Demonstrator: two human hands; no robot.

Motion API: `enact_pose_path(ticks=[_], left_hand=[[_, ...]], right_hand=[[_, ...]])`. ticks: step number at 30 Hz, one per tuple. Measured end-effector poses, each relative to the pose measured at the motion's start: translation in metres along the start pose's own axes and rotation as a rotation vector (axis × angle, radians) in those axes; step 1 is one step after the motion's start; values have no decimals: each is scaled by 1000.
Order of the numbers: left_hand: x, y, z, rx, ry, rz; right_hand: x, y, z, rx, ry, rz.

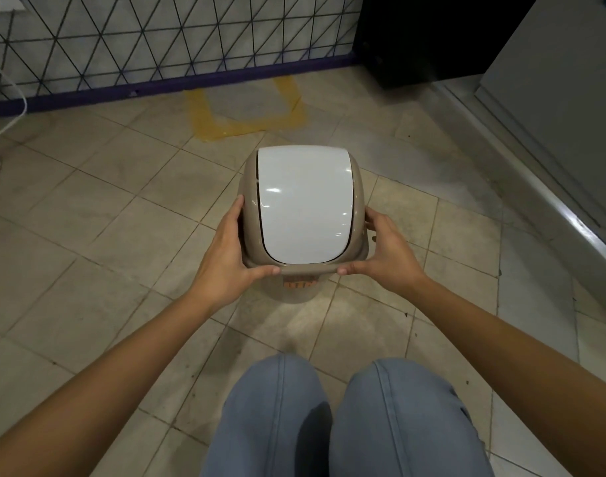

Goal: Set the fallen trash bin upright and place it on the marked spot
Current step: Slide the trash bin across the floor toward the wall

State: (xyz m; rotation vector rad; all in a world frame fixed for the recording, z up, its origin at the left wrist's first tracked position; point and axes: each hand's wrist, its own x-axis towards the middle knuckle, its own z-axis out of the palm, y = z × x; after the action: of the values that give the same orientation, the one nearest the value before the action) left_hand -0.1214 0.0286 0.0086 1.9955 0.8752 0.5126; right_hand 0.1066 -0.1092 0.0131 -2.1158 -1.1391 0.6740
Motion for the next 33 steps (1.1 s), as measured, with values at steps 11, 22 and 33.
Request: enact_pose_path(ticks=[11, 22, 33], left_hand=[[12, -2, 8, -32, 55, -32], [32, -8, 9, -162, 134, -121], [65, 5, 13, -241, 267, -151]], right_hand=[[22, -8, -6, 38, -2, 17], [53, -22, 0, 78, 16, 73], [91, -34, -2, 98, 47, 186]])
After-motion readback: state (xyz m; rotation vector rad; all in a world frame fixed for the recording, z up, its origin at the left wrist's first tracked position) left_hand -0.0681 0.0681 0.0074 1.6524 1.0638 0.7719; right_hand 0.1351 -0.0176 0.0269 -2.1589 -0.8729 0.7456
